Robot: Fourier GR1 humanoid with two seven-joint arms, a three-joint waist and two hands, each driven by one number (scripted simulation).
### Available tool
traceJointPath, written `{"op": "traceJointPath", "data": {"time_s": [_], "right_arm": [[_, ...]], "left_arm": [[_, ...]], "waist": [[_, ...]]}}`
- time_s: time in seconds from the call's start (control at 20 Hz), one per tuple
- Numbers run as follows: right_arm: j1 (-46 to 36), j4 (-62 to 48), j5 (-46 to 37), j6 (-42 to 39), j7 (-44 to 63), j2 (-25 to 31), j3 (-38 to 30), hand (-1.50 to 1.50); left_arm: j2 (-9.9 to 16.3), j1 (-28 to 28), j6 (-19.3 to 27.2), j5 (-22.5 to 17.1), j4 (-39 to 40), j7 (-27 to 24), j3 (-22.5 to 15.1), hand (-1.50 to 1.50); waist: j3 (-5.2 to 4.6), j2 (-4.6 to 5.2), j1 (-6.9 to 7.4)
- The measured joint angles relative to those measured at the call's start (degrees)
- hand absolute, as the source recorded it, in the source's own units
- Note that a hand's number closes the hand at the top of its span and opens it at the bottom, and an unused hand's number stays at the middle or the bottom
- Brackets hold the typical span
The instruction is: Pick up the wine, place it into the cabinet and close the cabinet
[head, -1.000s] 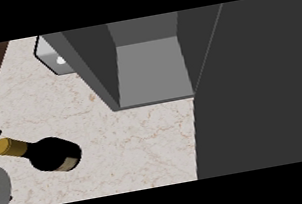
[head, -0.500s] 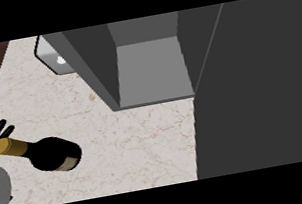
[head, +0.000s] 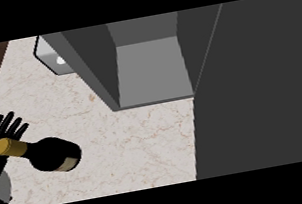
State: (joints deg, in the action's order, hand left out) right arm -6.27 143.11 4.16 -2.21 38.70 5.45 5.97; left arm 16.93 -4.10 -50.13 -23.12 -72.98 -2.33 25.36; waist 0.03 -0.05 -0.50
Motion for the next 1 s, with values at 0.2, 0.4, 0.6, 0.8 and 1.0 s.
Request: {"op": "traceJointPath", "data": {"time_s": [0.2, 0.4, 0.6, 0.8, 1.0], "right_arm": [[-0.4, 0.0, 0.0, -0.2, 0.3, 0.1, -0.5, -1.5], [1.0, -0.1, 0.1, -0.9, -1.0, -0.3, -0.5, -1.5], [1.8, 0.0, -0.1, -0.9, -1.2, -0.8, 1.2, -1.5], [-0.1, -0.3, -0.1, -0.8, -0.3, -0.5, 0.0, -1.5], [0.3, -0.3, -0.5, -0.3, -0.2, -1.1, 1.3, -1.5]], "left_arm": [[0.2, -0.8, -1.4, 2.7, 3.5, -3.4, -0.5, -1.5], [-0.3, -1.8, -0.5, 5.7, 6.3, -6.3, -1.2, -1.5], [0.0, -3.0, 0.2, 8.9, 10.6, -9.9, -1.7, -1.5], [1.1, -4.9, 1.2, 12.0, 15.0, -13.3, -2.5, -1.5], [1.4, -6.1, 2.4, 14.1, 18.5, -15.8, -3.7, -1.5]], "waist": [[-0.04, 0.01, 0.08], [-0.05, 0.01, 0.08], [-0.07, 0.02, -0.01], [-0.07, 0.06, 0.03], [-0.08, 0.06, -0.01]]}}
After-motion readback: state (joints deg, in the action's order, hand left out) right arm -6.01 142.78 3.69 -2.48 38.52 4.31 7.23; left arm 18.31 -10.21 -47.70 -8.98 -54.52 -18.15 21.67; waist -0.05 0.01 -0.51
